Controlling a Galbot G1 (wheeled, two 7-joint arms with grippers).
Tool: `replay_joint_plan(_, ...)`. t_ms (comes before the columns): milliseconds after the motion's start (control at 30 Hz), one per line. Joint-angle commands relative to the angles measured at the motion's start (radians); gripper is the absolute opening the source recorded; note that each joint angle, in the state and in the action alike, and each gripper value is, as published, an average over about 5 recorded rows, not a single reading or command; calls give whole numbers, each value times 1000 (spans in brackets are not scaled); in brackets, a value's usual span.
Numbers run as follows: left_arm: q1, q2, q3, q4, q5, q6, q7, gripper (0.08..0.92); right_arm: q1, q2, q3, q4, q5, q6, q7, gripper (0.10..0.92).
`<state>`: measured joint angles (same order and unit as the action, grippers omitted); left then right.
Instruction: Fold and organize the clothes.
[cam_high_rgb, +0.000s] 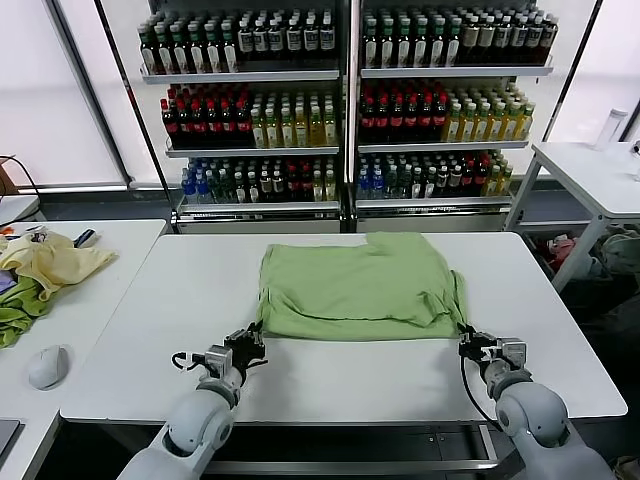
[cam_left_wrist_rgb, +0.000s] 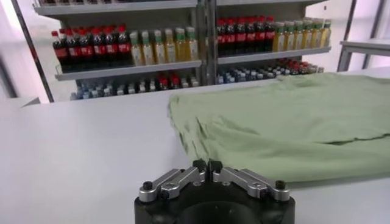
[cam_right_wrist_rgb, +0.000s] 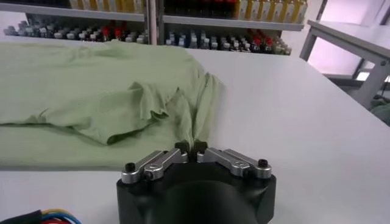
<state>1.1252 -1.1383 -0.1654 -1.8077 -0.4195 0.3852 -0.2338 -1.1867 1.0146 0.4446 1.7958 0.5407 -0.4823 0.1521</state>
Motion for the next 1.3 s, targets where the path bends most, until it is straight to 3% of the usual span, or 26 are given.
replay_joint_plan(33, 328, 6, -51, -266, 65, -2, 2, 106, -300, 3, 129, 254, -65, -1, -5, 149)
replay_joint_plan(233, 450, 14, -89, -343, 138, -12, 1, 106, -432, 4, 186, 344, -104, -1, -12, 149)
replay_joint_plan(567, 526, 33, -173, -400, 184, -2, -2, 106, -525, 4, 224, 436, -146, -1, -32, 155)
replay_joint_plan(767, 526, 45, -209, -445, 180, 17, 21, 163, -493, -6, 243, 484, -136, 60, -29, 291)
replay_joint_plan(1000, 375, 98, -233, -374, 70, -8, -3, 360, -248, -58, 173, 378, -56, 81, 0, 498)
replay_joint_plan(1300, -71, 124, -88, -33, -88, -2, -36, 620, 378, -21, -199, -100, 32, 16, 35, 754)
